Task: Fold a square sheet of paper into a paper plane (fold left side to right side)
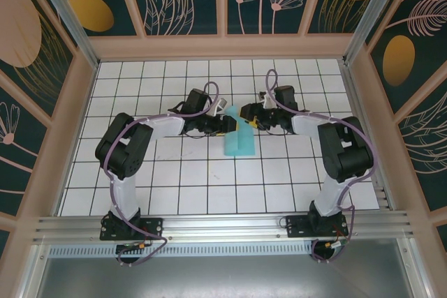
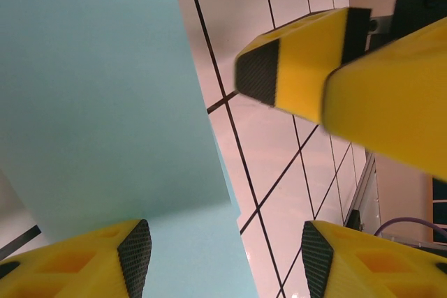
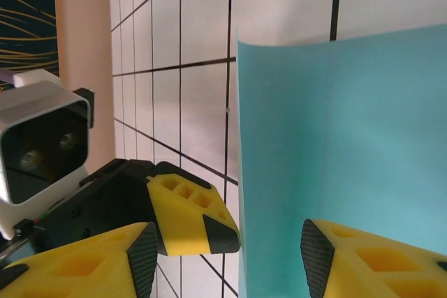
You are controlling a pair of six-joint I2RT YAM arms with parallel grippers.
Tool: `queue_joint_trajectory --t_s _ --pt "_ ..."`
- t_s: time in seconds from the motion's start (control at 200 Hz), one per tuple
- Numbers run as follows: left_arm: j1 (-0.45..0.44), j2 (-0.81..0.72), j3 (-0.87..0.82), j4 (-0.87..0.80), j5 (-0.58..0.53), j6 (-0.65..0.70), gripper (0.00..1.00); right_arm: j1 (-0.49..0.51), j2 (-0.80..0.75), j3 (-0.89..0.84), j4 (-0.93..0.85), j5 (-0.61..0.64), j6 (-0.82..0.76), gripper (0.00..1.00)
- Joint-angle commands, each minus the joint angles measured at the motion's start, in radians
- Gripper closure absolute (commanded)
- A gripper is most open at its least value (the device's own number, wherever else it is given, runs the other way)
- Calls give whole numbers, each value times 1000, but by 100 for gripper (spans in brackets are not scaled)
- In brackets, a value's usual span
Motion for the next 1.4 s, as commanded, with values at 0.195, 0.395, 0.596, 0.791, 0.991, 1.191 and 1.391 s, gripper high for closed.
queue_joint_trajectory --t_s 0.195,0.395,0.596,0.791,0.991,1.191,1.391 --pt "-6 18 30 13 16 0 39 28 91 58 51 -47 50 48" --pt "-7 11 33 6 16 6 39 38 125 80 11 -44 37 67" --pt "-7 -26 33 -47 -51 37 37 31 107 77 -50 2 -5 92" --pt "-4 -70 90 -266 -389 60 37 0 74 52 -96 51 -38 92" --pt "-14 -14 104 -280 -401 24 38 -18 55 45 -142 87 -74 91" --pt "-39 34 123 -247 -380 -11 38 -31 45 38 -166 106 -95 89" --pt "-55 77 157 -263 -382 -17 43 -37 56 42 -170 106 -105 87"
